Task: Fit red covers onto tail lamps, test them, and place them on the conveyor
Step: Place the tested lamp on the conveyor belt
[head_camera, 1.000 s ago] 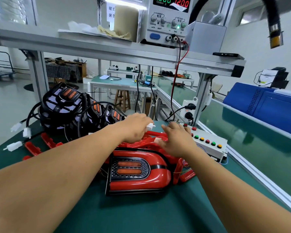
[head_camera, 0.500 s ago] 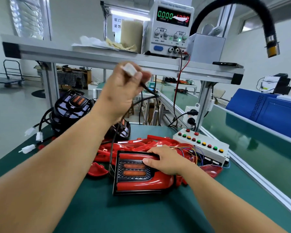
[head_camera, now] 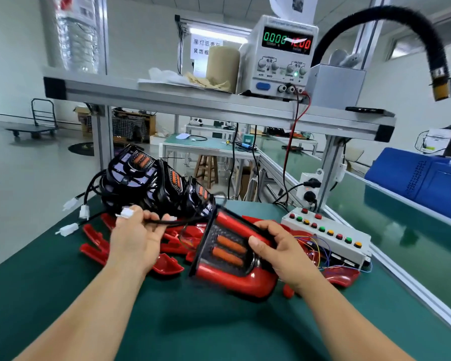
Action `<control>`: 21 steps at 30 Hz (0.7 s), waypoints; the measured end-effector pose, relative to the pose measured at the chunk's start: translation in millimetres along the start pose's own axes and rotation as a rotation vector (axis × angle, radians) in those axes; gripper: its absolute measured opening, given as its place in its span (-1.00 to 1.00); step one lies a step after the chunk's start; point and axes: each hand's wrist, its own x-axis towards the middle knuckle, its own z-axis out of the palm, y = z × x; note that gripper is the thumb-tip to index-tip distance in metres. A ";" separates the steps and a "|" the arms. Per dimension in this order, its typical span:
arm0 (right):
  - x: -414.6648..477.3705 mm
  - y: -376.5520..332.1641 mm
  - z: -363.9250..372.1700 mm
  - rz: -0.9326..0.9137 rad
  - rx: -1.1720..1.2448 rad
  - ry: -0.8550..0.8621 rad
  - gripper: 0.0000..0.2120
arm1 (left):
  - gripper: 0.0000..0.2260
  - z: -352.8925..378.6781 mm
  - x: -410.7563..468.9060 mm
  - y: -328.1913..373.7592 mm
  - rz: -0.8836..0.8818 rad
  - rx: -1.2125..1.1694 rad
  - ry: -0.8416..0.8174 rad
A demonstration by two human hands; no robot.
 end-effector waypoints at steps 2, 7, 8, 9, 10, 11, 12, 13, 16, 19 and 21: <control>2.7 -0.3 10.5 0.049 0.202 0.097 -0.72 | -0.79 2.7 -8.0 -13.9 0.019 0.126 -0.015; 15.8 -5.1 41.0 0.256 0.382 0.327 -0.75 | -0.91 2.3 -23.1 -36.7 0.104 0.595 -0.092; 17.0 -5.4 45.3 0.308 0.407 0.349 -0.75 | -0.88 1.7 -26.1 -37.3 0.109 0.632 -0.120; 17.5 -5.4 48.2 0.366 0.436 0.356 -0.75 | -0.82 1.5 -29.2 -37.8 0.104 0.650 -0.160; 17.5 -5.4 51.0 0.426 0.469 0.345 -0.75 | -0.76 1.9 -32.8 -38.4 0.086 0.663 -0.195; 17.5 -5.8 53.4 0.481 0.501 0.324 -0.76 | -0.72 2.4 -36.0 -38.8 0.065 0.675 -0.213; 17.0 -7.1 56.5 0.531 0.535 0.304 -0.76 | -0.70 2.9 -37.5 -39.9 0.044 0.683 -0.200; 16.2 -8.6 59.3 0.574 0.569 0.291 -0.77 | -0.67 1.8 -37.0 -40.9 0.029 0.675 -0.160; 14.6 -10.3 67.8 0.613 0.615 0.259 -0.76 | -0.65 -0.8 -33.2 -39.6 -0.049 0.588 -0.092; 13.8 -13.0 72.8 0.587 0.621 0.249 -0.75 | -0.66 -0.8 -33.4 -36.1 -0.121 0.564 -0.104; 13.5 -15.5 75.2 0.579 0.634 0.254 -0.76 | -0.61 -2.2 -31.6 -35.0 -0.157 0.545 -0.106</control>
